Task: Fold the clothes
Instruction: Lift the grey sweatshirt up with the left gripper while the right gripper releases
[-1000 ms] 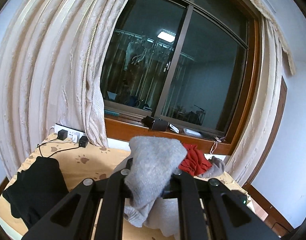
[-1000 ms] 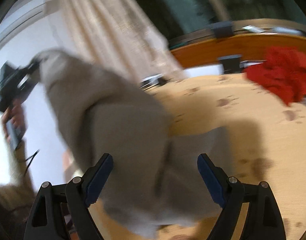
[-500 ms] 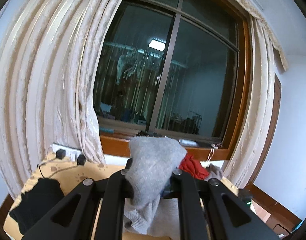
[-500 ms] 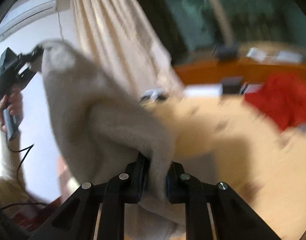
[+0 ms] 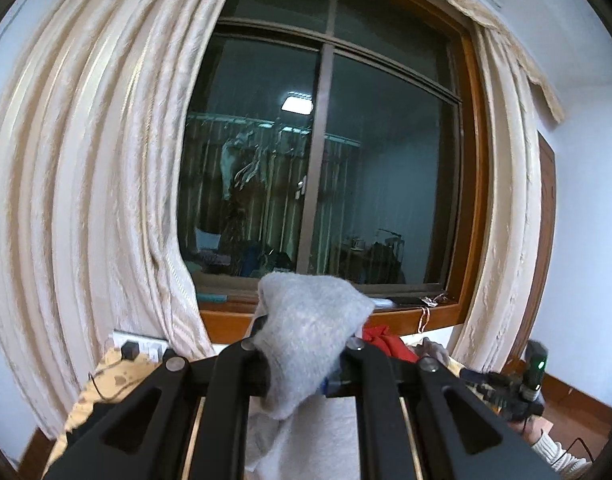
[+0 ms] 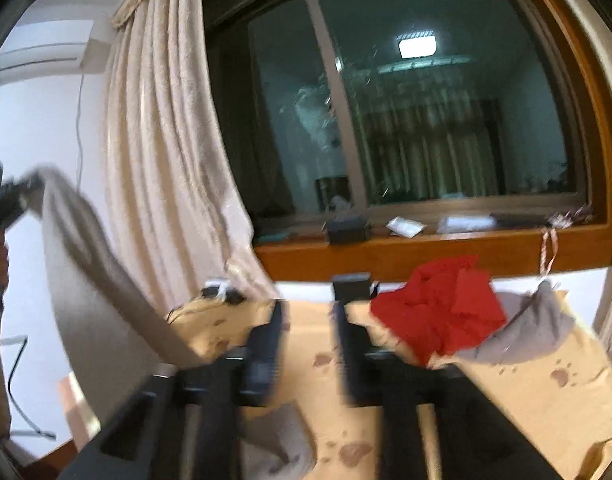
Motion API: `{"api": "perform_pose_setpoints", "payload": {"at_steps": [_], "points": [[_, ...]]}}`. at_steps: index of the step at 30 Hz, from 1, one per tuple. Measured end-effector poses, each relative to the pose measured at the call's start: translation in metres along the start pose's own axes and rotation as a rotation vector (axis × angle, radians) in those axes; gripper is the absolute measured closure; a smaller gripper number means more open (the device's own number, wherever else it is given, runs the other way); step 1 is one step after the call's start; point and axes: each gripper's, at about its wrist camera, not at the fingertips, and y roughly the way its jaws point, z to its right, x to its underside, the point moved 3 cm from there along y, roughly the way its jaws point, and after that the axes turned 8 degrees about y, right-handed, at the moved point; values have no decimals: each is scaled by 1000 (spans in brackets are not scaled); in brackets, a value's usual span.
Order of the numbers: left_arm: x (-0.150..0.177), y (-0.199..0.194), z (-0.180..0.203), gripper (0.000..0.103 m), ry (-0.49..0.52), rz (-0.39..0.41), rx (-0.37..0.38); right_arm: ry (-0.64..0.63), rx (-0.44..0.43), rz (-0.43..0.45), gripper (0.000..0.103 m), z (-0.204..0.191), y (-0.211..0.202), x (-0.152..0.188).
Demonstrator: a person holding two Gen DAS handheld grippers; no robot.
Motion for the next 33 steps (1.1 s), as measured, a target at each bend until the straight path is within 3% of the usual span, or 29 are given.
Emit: {"api": "perform_pose_setpoints", "payload": {"at_steps": [1, 5, 10, 15, 18, 26, 29, 33], "points": [[-6, -1, 4, 91, 21, 8, 5, -6, -2, -2, 0, -3, 2, 8], [-35, -10, 17, 91, 98, 53, 19, -39, -44, -45, 0, -19, 15, 31], [-78, -23, 25, 91, 115, 107, -47, -50, -111, -135, 0, -36, 34, 50], [-112, -26, 33, 91, 119, 121, -117, -59, -157, -153, 0, -48, 33, 61], [-122, -20, 36, 91, 122, 98, -115, -71, -196, -168, 0, -56, 32, 68], [-130, -7, 34, 91, 109, 62, -150, -49, -304, -350, 0, -65, 52, 113], [-133, -7, 33, 91, 88, 70, -156, -97, -332, -404, 0, -77, 55, 133], [-136, -1, 36, 91, 66, 69, -123, -216, -328, -405, 0, -102, 51, 152]]}}
